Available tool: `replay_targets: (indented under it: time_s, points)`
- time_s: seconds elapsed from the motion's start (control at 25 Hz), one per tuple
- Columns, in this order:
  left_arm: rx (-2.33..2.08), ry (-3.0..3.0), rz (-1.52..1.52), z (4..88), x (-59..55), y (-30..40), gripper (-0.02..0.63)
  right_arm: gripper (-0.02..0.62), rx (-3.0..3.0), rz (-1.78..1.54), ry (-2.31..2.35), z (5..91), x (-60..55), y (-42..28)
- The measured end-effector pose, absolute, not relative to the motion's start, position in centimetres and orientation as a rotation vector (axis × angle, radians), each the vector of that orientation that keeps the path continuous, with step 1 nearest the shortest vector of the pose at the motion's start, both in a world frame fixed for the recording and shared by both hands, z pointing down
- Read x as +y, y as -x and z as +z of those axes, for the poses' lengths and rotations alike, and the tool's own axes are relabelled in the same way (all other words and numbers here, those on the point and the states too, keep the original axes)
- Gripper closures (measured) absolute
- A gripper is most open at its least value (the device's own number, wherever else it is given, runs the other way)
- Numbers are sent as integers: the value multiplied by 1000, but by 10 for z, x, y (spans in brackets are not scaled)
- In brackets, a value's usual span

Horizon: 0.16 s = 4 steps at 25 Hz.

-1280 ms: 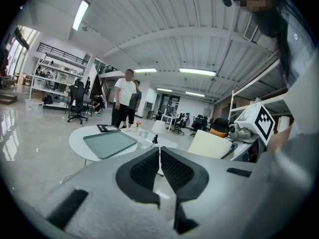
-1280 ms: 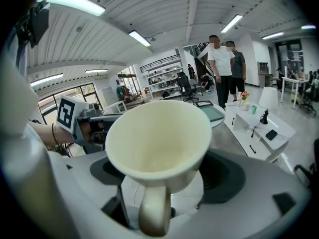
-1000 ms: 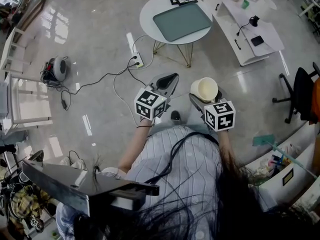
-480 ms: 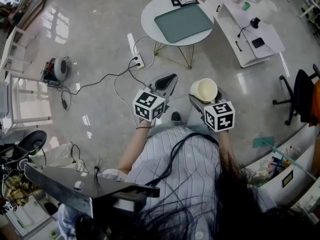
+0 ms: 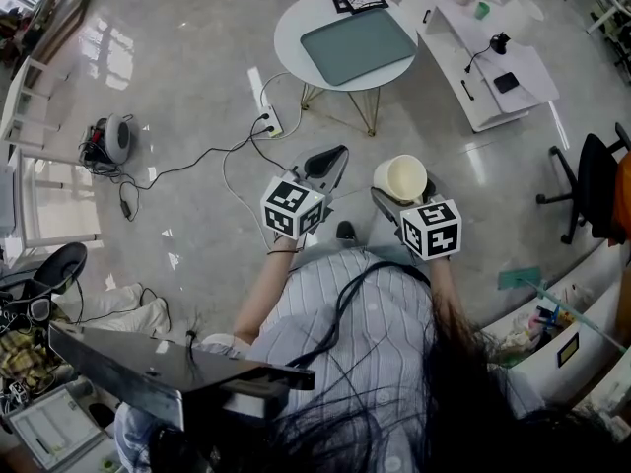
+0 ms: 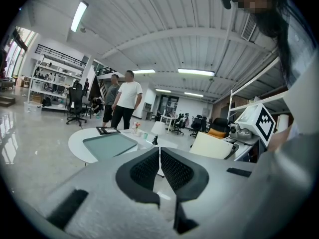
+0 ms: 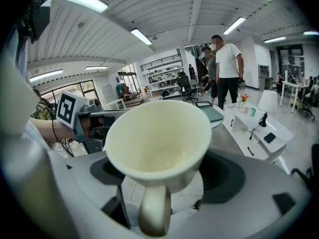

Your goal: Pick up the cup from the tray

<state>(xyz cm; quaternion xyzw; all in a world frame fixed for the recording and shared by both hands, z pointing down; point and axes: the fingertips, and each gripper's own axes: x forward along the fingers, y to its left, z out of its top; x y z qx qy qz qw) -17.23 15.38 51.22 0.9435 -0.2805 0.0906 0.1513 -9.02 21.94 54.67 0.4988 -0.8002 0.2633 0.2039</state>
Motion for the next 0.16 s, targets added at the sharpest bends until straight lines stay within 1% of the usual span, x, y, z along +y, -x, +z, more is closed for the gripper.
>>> replay_targets:
  time_s: [0.16]
  points:
    - [-800,-2712,266,512,153,169,592,186,-2231,733,-1391,546,217,88]
